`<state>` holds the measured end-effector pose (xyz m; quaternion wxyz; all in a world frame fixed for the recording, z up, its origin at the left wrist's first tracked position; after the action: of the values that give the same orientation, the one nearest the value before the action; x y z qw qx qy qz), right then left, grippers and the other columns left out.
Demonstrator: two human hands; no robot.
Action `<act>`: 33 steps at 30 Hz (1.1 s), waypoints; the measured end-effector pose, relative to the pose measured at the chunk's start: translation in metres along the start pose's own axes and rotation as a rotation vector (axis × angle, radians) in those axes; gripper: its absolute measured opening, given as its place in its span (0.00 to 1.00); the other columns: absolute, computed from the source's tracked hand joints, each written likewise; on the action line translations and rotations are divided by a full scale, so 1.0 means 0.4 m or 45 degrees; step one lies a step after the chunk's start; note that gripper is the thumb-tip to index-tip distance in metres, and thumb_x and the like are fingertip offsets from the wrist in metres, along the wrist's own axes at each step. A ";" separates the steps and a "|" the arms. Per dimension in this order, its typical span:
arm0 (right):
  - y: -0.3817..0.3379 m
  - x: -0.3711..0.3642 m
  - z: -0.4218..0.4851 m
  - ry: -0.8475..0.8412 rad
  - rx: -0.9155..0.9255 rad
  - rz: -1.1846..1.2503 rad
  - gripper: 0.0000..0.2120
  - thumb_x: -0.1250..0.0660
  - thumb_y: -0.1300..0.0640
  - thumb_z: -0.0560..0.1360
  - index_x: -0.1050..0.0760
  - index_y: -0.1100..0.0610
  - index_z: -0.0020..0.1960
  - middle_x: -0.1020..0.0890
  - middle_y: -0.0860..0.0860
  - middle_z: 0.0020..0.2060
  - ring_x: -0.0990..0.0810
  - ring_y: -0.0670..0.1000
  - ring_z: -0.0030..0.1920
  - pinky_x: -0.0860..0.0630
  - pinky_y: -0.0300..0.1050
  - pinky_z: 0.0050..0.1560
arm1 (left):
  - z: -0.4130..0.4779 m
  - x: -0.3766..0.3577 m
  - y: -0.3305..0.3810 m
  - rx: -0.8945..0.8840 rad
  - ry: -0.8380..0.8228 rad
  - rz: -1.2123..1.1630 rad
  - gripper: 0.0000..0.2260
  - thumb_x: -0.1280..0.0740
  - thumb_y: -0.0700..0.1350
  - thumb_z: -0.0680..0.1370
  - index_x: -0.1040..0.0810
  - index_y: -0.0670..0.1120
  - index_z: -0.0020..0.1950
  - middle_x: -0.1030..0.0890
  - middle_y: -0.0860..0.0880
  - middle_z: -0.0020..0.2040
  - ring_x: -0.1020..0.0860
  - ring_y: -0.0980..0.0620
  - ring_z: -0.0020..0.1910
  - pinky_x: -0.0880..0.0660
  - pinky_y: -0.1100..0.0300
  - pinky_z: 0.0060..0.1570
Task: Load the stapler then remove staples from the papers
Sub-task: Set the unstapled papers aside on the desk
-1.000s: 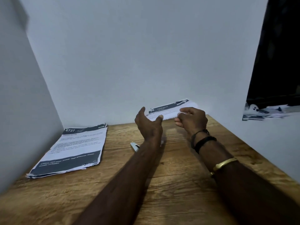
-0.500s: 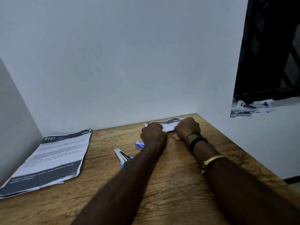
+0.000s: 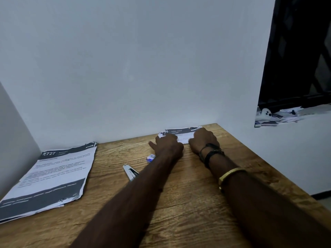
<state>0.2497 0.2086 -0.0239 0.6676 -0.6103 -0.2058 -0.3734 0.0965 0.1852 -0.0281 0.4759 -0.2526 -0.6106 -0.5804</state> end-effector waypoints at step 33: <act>-0.592 -0.444 -0.397 -0.428 0.533 -0.090 0.18 0.32 0.48 0.75 0.24 0.56 0.61 0.19 0.56 0.62 0.20 0.61 0.61 0.26 0.52 0.61 | -0.227 0.441 -0.681 0.409 0.687 -0.548 0.21 0.36 0.31 0.72 0.18 0.48 0.60 0.18 0.47 0.63 0.22 0.47 0.64 0.30 0.58 0.62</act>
<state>-0.0695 0.1043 -0.0242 0.7224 -0.5048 -0.4077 -0.2391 -0.1860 0.0018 -0.0129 0.5203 0.1211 -0.5855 -0.6097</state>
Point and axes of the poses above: each hand's wrist, its own z-axis towards the middle knuckle, its own x-axis out of the back of the hand, y = z × x, the point moved 8 cm from there along z, towards the middle knuckle
